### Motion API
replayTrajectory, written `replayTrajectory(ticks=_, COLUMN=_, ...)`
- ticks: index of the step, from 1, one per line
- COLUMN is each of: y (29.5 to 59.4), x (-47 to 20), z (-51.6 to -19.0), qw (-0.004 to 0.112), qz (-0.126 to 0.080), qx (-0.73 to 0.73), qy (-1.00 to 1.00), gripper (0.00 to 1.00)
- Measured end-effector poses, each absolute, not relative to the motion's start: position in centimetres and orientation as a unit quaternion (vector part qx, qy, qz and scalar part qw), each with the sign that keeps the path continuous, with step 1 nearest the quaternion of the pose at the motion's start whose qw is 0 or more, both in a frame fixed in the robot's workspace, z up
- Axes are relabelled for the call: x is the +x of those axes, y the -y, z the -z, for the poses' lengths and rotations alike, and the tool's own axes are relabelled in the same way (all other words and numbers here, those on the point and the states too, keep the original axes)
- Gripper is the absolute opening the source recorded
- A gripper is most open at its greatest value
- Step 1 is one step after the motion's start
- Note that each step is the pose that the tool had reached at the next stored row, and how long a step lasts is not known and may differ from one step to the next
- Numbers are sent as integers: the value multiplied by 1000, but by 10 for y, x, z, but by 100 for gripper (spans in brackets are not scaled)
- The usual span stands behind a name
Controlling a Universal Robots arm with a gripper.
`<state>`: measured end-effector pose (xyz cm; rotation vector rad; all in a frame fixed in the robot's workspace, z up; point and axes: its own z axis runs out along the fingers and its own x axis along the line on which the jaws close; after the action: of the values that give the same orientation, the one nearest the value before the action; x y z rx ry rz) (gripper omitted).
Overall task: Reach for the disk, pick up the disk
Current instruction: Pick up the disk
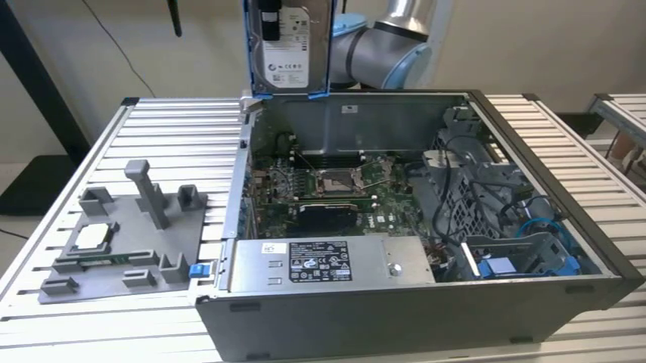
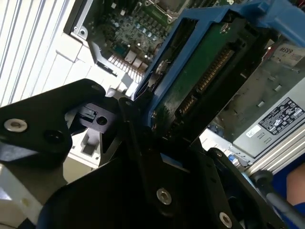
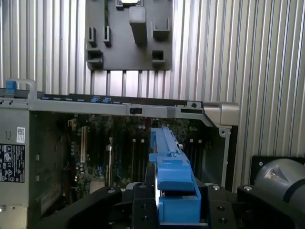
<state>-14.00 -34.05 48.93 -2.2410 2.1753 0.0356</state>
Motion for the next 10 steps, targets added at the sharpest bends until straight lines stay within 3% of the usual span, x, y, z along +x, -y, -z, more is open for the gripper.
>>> replayTrajectory(ticks=10, y=340, x=-104, z=-489, qw=9, qz=-11, qx=-717, qy=-696, gripper=0)
